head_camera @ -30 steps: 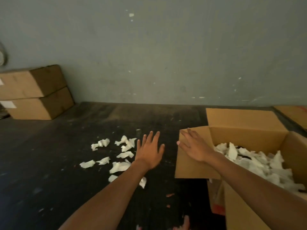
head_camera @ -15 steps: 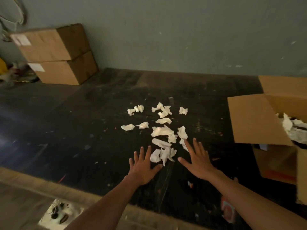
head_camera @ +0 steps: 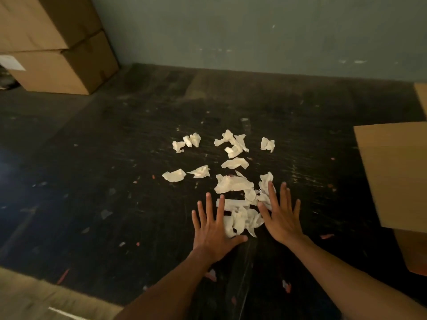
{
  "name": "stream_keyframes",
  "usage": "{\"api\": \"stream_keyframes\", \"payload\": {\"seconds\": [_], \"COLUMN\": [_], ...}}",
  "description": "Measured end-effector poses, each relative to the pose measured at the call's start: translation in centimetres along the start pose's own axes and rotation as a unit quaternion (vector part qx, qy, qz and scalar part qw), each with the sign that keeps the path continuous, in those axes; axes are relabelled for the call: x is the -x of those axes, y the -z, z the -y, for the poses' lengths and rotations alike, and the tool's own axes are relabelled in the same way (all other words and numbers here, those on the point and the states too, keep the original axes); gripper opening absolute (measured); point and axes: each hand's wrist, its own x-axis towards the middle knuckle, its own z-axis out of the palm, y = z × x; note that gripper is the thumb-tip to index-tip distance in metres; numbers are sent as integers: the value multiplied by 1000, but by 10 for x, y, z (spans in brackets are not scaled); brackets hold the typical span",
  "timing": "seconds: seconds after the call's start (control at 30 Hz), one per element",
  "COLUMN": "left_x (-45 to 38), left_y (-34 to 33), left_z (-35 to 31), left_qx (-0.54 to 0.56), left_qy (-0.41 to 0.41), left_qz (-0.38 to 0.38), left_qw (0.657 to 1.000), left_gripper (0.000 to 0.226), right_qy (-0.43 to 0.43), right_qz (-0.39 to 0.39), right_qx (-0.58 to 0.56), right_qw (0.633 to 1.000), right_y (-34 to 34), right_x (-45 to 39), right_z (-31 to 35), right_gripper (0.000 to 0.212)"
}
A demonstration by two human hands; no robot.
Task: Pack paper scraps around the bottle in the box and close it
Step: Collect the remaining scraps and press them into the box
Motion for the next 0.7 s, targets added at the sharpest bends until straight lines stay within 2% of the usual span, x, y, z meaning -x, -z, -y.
{"api": "stream_keyframes", "payload": {"seconds": [0.17, 0.3, 0.33, 0.4, 0.5, 0.57, 0.6, 0.7], "left_x": [-49, -73, -76, -78, -80, -90, -99, -136], "left_y": [11, 26, 32, 49, 78, 93, 99, 110], "left_z": [14, 32, 37, 51, 82, 105, 115, 139], "left_qx": [-16, 24, 37, 50, 16, 5, 8, 38], "left_qy": [-7, -27, -40, -89, -183, -184, -161, -51], "left_qz": [-18, -14, -10, -4, -37, -62, -72, -94], "left_qw": [1000, 999, 998, 995, 982, 981, 984, 994], "left_gripper": [121, 115, 115, 112, 102, 96, 95, 97], "right_qy": [55, 113, 133, 163, 123, 68, 39, -34], "right_qz": [13, 27, 12, -67, -199, -236, -230, -150], "right_qx": [11, -7, -37, -119, -200, -198, -182, -154], "right_qw": [998, 993, 990, 977, 951, 949, 955, 976], "right_y": [-6, -11, -10, -5, 9, 22, 28, 41], "right_x": [-45, -58, -58, -60, -79, -106, -121, -164], "right_z": [24, 48, 54, 64, 70, 66, 62, 53], "right_gripper": [65, 63, 61, 54, 46, 47, 47, 53]}}
